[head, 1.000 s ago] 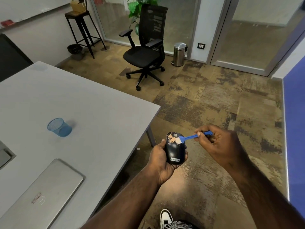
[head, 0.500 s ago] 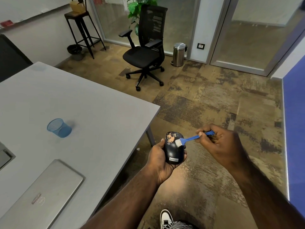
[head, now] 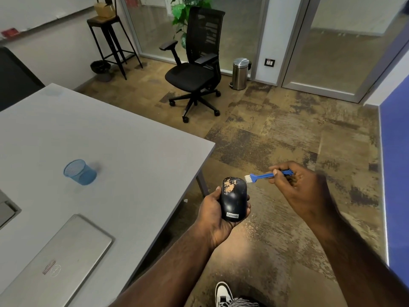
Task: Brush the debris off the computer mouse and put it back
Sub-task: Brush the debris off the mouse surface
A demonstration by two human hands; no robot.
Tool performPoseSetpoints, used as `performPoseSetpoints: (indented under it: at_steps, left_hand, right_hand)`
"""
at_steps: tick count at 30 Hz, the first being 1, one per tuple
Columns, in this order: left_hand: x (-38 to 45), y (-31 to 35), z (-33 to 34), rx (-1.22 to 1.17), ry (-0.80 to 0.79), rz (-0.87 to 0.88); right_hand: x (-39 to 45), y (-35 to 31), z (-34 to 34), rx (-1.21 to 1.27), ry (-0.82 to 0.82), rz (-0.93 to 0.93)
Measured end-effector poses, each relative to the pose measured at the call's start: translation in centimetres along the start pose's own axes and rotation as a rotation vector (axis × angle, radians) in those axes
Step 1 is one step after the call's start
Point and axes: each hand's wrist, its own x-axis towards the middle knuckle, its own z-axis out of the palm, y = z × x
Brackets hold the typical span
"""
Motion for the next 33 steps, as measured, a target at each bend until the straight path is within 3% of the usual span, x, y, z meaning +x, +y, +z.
performPoseSetpoints:
  at_steps: [6, 10, 13, 19, 25, 33]
  left_hand:
    - [0.04, 0.15, 0.01, -0.018, -0.020, 0.010]
    - [0.09, 0.16, -0.04, -0.009, -0.016, 0.006]
    - [0.23, 0.23, 0.02, -0.016, -0.006, 0.011]
    - [0.10, 0.29, -0.09, -0.019, -0.034, -0.001]
    - [-0.08, 0.27, 0.09, -0.010, -0.021, -0.006]
    - [-0.43, -0.11, 0.33, 0.045, -0.043, -0.023]
  right_hand:
    - [-0.14, 0.40, -0.06, 0.075, -0.061, -0.021]
    - [0.08, 0.34, -0.29, 0.044, 0.015, -0.003]
    - [-0.16, 0.01, -0.46, 0.145, -0.048, -0.046]
    - [0.19, 0.60, -0.23, 0.014, 0.002, -0.004]
    - [-0.13, 0.32, -0.24, 0.171, -0.093, -0.040]
    - [0.26, -0.18, 0.00, 0.114, -0.069, -0.019]
